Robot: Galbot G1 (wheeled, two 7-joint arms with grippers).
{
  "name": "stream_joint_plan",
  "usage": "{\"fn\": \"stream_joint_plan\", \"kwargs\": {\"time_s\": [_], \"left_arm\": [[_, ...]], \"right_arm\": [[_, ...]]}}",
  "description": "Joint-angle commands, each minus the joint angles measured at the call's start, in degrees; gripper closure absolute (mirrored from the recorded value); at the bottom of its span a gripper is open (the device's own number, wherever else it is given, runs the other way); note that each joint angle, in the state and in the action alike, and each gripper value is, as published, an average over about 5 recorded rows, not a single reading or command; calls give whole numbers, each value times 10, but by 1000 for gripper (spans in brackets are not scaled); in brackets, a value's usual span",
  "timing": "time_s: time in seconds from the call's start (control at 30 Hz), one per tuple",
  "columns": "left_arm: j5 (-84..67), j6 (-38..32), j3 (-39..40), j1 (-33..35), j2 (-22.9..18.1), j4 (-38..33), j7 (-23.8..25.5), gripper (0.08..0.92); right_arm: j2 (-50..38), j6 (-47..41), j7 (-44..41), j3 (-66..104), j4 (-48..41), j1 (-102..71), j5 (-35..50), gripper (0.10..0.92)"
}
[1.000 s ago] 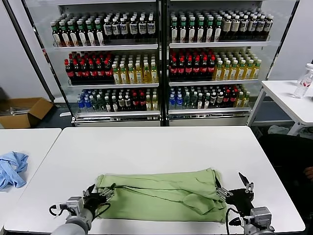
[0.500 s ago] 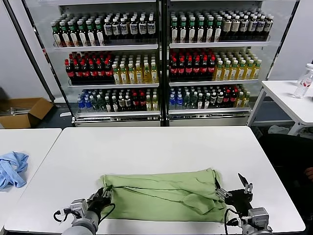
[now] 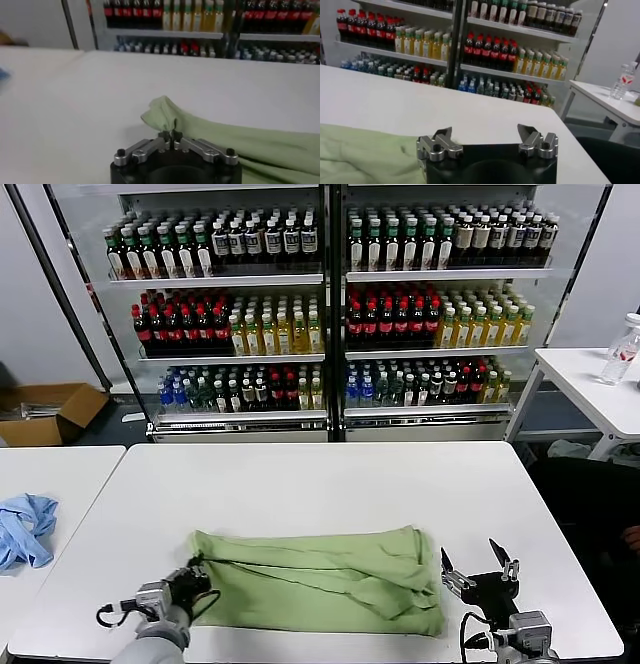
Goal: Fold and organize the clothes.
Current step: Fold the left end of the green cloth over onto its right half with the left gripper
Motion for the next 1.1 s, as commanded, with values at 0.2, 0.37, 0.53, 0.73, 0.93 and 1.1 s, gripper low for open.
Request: {"fn": "stream_joint_plan", "kwargs": {"time_s": [0.2,0.37,0.53,0.73,0.93,1.1], "left_arm": [[120,18,-183,23,81,-17,25,910],[-72,18,-92,24,47,-112,30,910],[-184,19,45,10,9,-159,43,910],[-135,18,150,-34,-42,-101,90,910],[-129,18,188,-63,-96,-59,90,910],[-124,18,192,-89,-134,-10,85,910]], "right_arm": [[4,1,2,5,12,-2,-2,203],[5,-2,3,2,14,0,-7,203],[4,-4,3,3,19,-2,-11,203],[5,-5,4,4,14,1,-12,202],[5,-5,5,3,7,4,-12,203],[3,-4,6,4,-1,8,-11,202]]}}
